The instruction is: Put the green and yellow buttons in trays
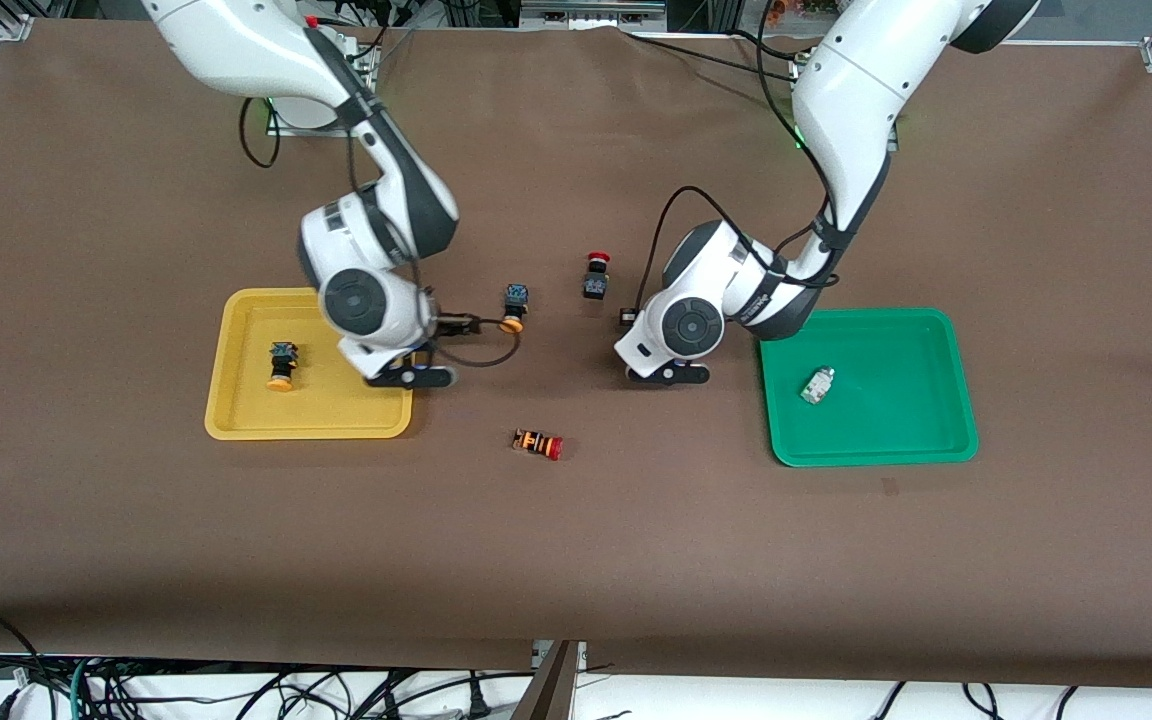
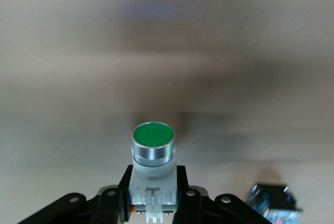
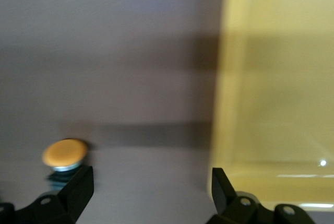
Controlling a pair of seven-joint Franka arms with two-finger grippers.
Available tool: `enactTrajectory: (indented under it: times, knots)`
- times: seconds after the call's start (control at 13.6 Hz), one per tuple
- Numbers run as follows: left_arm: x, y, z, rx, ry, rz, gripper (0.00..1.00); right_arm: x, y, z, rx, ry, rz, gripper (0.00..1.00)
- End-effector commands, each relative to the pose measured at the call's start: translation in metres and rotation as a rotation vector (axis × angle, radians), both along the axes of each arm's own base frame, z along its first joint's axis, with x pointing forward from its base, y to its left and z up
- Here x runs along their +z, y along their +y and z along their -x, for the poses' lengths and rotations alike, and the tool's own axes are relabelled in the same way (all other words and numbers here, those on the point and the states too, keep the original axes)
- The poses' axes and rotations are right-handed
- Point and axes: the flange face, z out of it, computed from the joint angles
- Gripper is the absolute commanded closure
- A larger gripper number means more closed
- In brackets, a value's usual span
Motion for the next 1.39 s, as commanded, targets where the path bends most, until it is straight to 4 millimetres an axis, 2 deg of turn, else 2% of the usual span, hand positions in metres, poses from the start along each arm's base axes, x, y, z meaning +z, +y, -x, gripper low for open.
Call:
enactTrajectory:
  times: [0.0,0.15,0.22,0.37,0.44,0.51,0.59,0.66,0.73,0.88,0.95,1.03,1.1,1.17,1.32]
  knots:
    - [0.059,0.042,-0.023,-0.017,0.013,-0.080,0.98,-0.014,0.026,0.016,-0.063,0.004,-0.014,0.00]
    - [0.077,0.083,-0.036,-0.010,0.045,-0.123,0.96,-0.024,0.049,0.030,-0.089,0.007,-0.021,0.00]
    - [0.077,0.121,-0.050,0.005,0.059,-0.127,0.95,-0.030,0.059,0.037,-0.094,0.005,-0.023,0.00]
    - [0.070,0.210,-0.078,-0.043,0.079,-0.053,0.91,-0.045,0.072,0.050,-0.084,0.002,-0.018,0.00]
    - [0.067,0.249,-0.087,-0.102,0.079,-0.003,0.90,-0.051,0.072,0.053,-0.100,0.003,-0.014,0.10]
    - [0.064,0.283,-0.093,-0.163,0.073,0.007,0.88,-0.052,0.073,0.055,-0.099,0.001,-0.014,0.40]
    - [0.062,0.300,-0.096,-0.214,0.067,-0.001,0.87,-0.054,0.073,0.057,-0.097,0.005,-0.011,0.72]
    - [0.052,0.312,-0.098,-0.243,0.068,-0.005,0.87,-0.059,0.072,0.058,-0.100,0.012,-0.007,0.91]
    - [0.043,0.316,-0.099,-0.245,0.069,-0.005,0.84,-0.061,0.074,0.060,-0.100,0.014,-0.005,1.00]
    - [0.030,0.321,-0.097,-0.236,0.084,0.003,0.83,-0.050,0.072,0.052,-0.097,0.000,-0.016,1.00]
    - [0.028,0.319,-0.098,-0.235,0.084,0.004,0.83,-0.031,0.066,0.042,-0.088,-0.021,-0.032,1.00]
    - [0.018,0.319,-0.098,-0.236,0.087,0.010,0.82,-0.016,0.045,0.027,-0.065,-0.013,-0.031,1.00]
    - [0.012,0.319,-0.100,-0.235,0.069,0.013,0.69,0.000,0.019,0.008,-0.018,0.001,-0.038,1.00]
    - [0.004,0.319,-0.099,-0.231,0.073,0.017,0.03,0.010,-0.016,-0.010,0.026,0.018,-0.044,1.00]
    - [0.018,0.321,-0.103,-0.223,0.057,0.010,0.00,0.003,-0.088,-0.037,0.133,0.031,-0.040,1.00]
